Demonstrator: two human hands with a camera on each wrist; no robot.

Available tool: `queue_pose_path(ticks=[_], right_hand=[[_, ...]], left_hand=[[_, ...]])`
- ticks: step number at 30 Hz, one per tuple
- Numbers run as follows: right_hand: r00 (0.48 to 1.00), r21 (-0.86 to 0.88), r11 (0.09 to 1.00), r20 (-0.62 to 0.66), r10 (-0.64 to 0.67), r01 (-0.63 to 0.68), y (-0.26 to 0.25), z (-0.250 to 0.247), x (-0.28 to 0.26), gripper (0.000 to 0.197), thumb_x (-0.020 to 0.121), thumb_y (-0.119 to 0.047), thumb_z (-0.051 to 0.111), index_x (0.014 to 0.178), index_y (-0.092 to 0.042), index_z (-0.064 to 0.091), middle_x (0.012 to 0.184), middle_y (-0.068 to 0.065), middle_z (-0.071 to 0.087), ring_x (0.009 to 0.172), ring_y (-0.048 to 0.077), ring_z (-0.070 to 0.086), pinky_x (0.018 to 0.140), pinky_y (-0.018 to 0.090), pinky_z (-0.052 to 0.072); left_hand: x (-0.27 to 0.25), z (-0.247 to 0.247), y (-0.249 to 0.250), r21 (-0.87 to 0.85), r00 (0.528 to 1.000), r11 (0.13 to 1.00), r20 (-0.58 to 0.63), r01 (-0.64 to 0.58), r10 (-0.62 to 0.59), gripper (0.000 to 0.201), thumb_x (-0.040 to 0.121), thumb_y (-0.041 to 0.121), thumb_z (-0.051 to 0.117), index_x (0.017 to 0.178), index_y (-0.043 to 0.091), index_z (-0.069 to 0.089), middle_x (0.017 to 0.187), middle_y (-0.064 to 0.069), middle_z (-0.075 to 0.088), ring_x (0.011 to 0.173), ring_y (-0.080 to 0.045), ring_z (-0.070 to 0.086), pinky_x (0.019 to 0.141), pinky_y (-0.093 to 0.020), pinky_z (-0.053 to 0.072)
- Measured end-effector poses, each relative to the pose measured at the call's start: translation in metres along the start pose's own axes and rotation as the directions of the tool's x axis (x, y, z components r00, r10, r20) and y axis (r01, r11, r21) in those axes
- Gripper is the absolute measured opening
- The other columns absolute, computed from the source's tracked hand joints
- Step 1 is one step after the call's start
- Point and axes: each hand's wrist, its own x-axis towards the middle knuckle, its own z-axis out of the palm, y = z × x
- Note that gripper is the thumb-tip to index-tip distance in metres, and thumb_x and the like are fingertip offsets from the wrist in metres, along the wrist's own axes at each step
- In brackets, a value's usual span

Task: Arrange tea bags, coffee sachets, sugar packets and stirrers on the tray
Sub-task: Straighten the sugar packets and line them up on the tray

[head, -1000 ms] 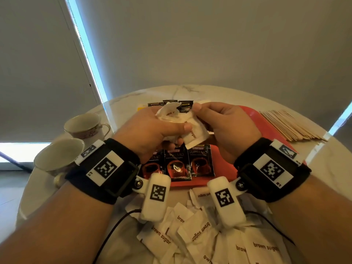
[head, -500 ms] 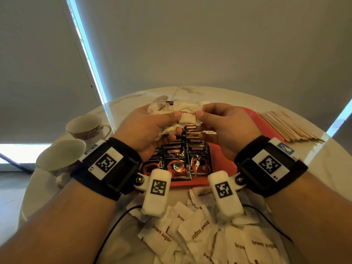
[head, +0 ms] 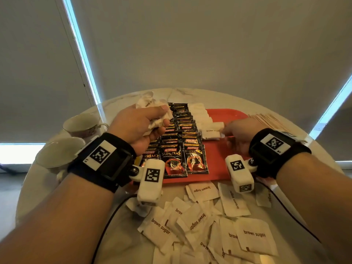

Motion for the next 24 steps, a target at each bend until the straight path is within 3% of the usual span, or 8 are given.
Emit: queue_pose_path(ticks=[3, 6, 11, 15, 19, 22, 24], right_hand=[[0.998, -0.017, 0.998, 0.030, 0.061, -0.060, 0.003, -0.001, 0.001, 0.010, 0.094, 0.000, 0.063, 0.086, -0.007, 0.062, 0.066, 0.006, 0.056, 0.054, 0.015, 0.052, 0.050, 0.026, 0.045], [0.996, -0.040, 0.997, 0.053, 0.074, -0.072, 0.002, -0.003, 0.000, 0.008, 0.093, 0.001, 0.064, 0.088, -0.005, 0.063, 0.070, 0.007, 0.057, 0.057, 0.015, 0.054, 0.051, 0.026, 0.048], [0.992, -0.033, 0.997, 0.095, 0.079, -0.076, 0.000, -0.005, -0.009, 0.005, 0.096, 0.001, 0.061, 0.099, -0.001, 0.065, 0.077, 0.010, 0.061, 0.064, 0.017, 0.058, 0.061, 0.027, 0.053], [0.997, 0.011, 0.999, 0.062, 0.039, -0.040, 0.003, -0.005, -0.011, 0.014, 0.094, 0.002, 0.062, 0.106, -0.002, 0.068, 0.087, 0.011, 0.063, 0.067, 0.016, 0.057, 0.063, 0.028, 0.055], [1.000, 0.031, 0.999, -0.005, -0.020, 0.020, 0.005, -0.007, -0.015, 0.005, 0.095, -0.007, 0.065, 0.099, -0.006, 0.066, 0.081, 0.008, 0.060, 0.061, 0.014, 0.051, 0.063, 0.029, 0.050], [0.995, 0.023, 1.000, 0.097, 0.000, -0.002, 0.004, -0.002, -0.022, 0.008, 0.097, -0.011, 0.064, 0.100, -0.005, 0.068, 0.078, 0.006, 0.066, 0.056, 0.013, 0.047, 0.060, 0.027, 0.044], [0.983, 0.002, 1.000, 0.184, 0.024, -0.024, 0.002, 0.003, -0.027, 0.015, 0.098, -0.015, 0.062, 0.106, -0.005, 0.070, 0.088, 0.008, 0.075, 0.055, 0.012, 0.047, 0.059, 0.027, 0.045]], left_hand=[[0.000, -0.001, 0.001, 0.001, 1.000, 1.000, 0.006, 0.002, -0.002, 0.038, 0.093, 0.012, 0.076, 0.128, 0.001, 0.065, 0.088, -0.008, 0.073, 0.058, -0.010, 0.068, 0.046, -0.020, 0.052], [0.000, 0.000, 0.001, 0.010, 1.000, 1.000, 0.006, 0.002, -0.002, 0.038, 0.093, 0.012, 0.075, 0.129, 0.002, 0.065, 0.088, -0.008, 0.073, 0.059, -0.010, 0.068, 0.046, -0.020, 0.052], [-0.002, 0.000, 0.003, 0.012, 1.000, 1.000, 0.011, 0.004, -0.004, 0.039, 0.093, 0.012, 0.075, 0.130, 0.003, 0.064, 0.094, -0.009, 0.072, 0.059, -0.010, 0.068, 0.046, -0.020, 0.052], [-0.004, 0.001, 0.004, 0.023, 1.000, 1.000, 0.006, 0.006, -0.006, 0.038, 0.094, 0.012, 0.074, 0.129, 0.004, 0.064, 0.093, -0.009, 0.072, 0.058, -0.010, 0.068, 0.046, -0.020, 0.051], [-0.004, 0.001, 0.004, 0.028, 1.000, 1.000, 0.004, 0.005, -0.006, 0.036, 0.094, 0.012, 0.075, 0.128, 0.004, 0.065, 0.091, -0.008, 0.073, 0.059, -0.010, 0.068, 0.046, -0.020, 0.052], [-0.004, 0.002, 0.002, 0.032, 1.000, 0.999, 0.001, 0.008, -0.008, 0.037, 0.094, 0.013, 0.075, 0.128, 0.004, 0.066, 0.090, -0.008, 0.073, 0.060, -0.011, 0.068, 0.047, -0.021, 0.052], [-0.005, 0.004, 0.002, 0.028, 1.000, 0.999, -0.003, 0.023, -0.023, 0.034, 0.096, 0.012, 0.073, 0.128, 0.005, 0.064, 0.093, -0.010, 0.072, 0.060, -0.012, 0.069, 0.048, -0.021, 0.052]])
